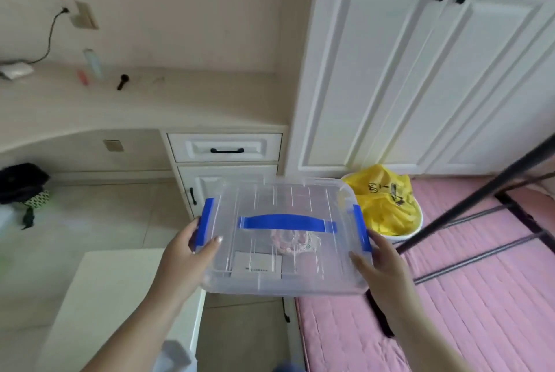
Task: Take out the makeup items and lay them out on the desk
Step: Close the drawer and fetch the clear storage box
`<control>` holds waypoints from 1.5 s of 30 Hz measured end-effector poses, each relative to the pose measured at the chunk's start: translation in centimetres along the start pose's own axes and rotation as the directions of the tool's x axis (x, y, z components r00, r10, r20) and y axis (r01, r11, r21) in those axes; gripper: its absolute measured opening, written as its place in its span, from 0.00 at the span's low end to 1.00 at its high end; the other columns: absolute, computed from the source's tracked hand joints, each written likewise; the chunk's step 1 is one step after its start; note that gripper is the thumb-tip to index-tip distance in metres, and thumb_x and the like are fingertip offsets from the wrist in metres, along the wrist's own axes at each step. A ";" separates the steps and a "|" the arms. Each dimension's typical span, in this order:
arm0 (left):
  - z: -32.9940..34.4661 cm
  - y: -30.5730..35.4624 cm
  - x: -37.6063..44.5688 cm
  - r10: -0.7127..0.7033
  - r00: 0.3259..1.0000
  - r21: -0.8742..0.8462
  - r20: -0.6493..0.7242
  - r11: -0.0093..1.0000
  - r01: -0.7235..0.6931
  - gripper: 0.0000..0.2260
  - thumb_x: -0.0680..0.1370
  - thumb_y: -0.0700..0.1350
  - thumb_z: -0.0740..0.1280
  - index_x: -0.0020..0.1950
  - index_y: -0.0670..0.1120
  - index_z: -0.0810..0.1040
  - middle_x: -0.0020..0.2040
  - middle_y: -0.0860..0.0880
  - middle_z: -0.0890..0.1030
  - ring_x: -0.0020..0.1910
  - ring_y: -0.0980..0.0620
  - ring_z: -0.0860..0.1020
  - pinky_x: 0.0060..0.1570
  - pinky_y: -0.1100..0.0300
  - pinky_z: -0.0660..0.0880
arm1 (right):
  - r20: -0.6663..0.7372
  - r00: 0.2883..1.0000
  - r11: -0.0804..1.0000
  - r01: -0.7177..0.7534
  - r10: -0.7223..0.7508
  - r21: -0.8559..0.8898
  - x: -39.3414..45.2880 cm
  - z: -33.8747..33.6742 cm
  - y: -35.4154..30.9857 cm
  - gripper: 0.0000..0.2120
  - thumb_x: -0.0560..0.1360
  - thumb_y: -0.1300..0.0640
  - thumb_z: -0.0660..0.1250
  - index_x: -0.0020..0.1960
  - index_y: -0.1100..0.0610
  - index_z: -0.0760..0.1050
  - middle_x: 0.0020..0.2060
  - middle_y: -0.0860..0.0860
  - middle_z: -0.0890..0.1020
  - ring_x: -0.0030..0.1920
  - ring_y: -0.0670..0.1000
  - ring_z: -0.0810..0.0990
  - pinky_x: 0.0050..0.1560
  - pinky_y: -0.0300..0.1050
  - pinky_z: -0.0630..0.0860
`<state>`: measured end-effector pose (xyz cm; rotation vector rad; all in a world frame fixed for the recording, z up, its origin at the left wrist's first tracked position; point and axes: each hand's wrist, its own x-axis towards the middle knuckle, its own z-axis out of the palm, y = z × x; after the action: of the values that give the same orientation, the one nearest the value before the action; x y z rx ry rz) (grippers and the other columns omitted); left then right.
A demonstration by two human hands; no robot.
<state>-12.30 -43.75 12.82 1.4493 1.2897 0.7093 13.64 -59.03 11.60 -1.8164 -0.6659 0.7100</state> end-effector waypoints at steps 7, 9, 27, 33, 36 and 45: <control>-2.3 1.5 7.6 -0.019 0.986 -0.046 -0.164 0.999 0.011 0.10 0.76 0.44 0.67 0.54 0.58 0.75 0.48 0.54 0.81 0.49 0.54 0.79 0.42 0.63 0.74 | 0.110 0.992 0.998 0.056 -0.055 -0.001 10.2 5.6 -3.4 0.26 0.72 0.62 0.70 0.68 0.55 0.68 0.55 0.53 0.81 0.53 0.52 0.81 0.48 0.44 0.79; -2.5 2.1 10.3 -0.031 0.976 -0.054 -0.213 0.998 0.020 0.11 0.76 0.43 0.67 0.57 0.55 0.76 0.48 0.55 0.81 0.49 0.55 0.79 0.41 0.64 0.72 | 0.141 0.988 0.997 0.071 -0.069 -0.006 13.7 7.2 -4.5 0.25 0.72 0.61 0.70 0.68 0.55 0.70 0.54 0.51 0.81 0.51 0.49 0.81 0.45 0.40 0.80; -2.5 8.3 33.6 -0.040 0.940 -0.018 -0.340 0.999 0.036 0.14 0.77 0.42 0.66 0.62 0.51 0.76 0.49 0.55 0.81 0.46 0.62 0.78 0.39 0.67 0.70 | 0.281 0.951 0.991 0.131 -0.127 0.004 38.3 16.7 -12.9 0.25 0.74 0.56 0.69 0.69 0.50 0.68 0.53 0.45 0.81 0.52 0.45 0.80 0.49 0.44 0.79; -4.3 9.0 41.8 -0.030 0.951 -0.055 -0.307 0.998 0.014 0.14 0.77 0.43 0.66 0.61 0.55 0.75 0.49 0.56 0.81 0.48 0.57 0.78 0.41 0.65 0.72 | 0.253 0.958 0.989 0.146 -0.137 -0.017 44.0 20.8 -14.9 0.23 0.73 0.56 0.69 0.67 0.49 0.70 0.51 0.45 0.82 0.48 0.40 0.80 0.39 0.26 0.73; -5.5 9.3 48.2 -0.013 0.961 -0.025 -0.276 1.000 0.006 0.13 0.77 0.43 0.66 0.60 0.54 0.76 0.47 0.54 0.81 0.45 0.56 0.79 0.42 0.63 0.73 | 0.200 0.972 0.991 0.133 -0.127 -0.013 48.0 24.1 -16.1 0.24 0.73 0.58 0.70 0.67 0.50 0.70 0.50 0.44 0.82 0.43 0.33 0.79 0.39 0.23 0.71; -8.6 10.7 63.2 -0.001 0.989 0.062 -0.148 0.998 0.010 0.12 0.76 0.42 0.67 0.58 0.52 0.76 0.38 0.53 0.77 0.36 0.54 0.74 0.38 0.63 0.70 | 0.118 0.993 0.999 0.030 -0.029 -0.013 57.0 31.2 -19.6 0.24 0.72 0.60 0.70 0.65 0.47 0.70 0.53 0.45 0.82 0.52 0.45 0.80 0.47 0.37 0.72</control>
<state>-0.50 19.85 13.12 1.4647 1.4400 0.7915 26.87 7.58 11.55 -1.7845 -0.7754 0.7988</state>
